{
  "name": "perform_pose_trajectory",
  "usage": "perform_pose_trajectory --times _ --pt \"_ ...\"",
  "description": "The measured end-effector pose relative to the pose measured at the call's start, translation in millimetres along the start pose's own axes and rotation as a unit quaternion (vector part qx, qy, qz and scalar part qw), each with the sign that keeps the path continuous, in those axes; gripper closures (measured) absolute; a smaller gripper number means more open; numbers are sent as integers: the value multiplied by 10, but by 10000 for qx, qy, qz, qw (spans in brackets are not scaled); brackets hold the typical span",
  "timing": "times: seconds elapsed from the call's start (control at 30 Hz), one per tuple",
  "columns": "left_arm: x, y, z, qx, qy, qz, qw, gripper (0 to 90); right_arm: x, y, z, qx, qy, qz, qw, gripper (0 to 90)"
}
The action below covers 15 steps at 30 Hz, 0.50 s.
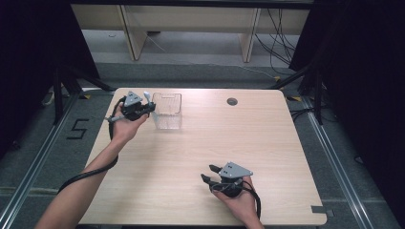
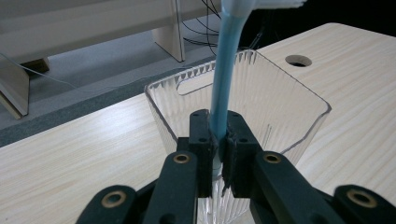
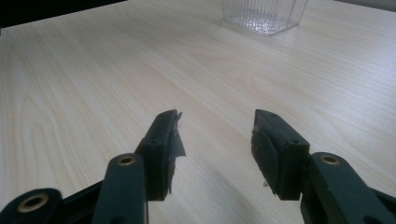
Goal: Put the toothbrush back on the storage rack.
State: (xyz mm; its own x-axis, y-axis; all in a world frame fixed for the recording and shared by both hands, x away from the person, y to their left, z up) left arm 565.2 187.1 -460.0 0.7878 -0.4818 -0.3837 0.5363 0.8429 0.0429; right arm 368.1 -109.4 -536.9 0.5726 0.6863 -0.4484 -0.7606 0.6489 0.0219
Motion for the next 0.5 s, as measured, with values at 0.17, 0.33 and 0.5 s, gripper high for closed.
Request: perform_pose_trajectory --times 0.17,0.33,0.5 --pt "-5 4 -10 -15 31 -12 10000 823 4 4 1 11 -15 3 10000 514" --pt "-19 9 -23 -95 32 -9 9999 799 3 30 -9 127 39 40 9999 512" --pt "-39 10 -39 -121 73 46 9999 709 3 23 -10 94 46 16 9999 511"
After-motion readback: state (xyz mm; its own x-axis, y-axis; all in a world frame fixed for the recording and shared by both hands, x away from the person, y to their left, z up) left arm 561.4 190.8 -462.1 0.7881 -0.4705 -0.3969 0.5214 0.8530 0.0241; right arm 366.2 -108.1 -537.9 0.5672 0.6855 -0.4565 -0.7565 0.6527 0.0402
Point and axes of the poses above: each handheld gripper's, and its own axes: x roughly forward along the jaws, z roughly out of its top, y roughly to its left, the point moved 5 cm from there along x, roughly forward along the jaws, and after that the axes turned 1 degree about x, right-handed, at the moved point
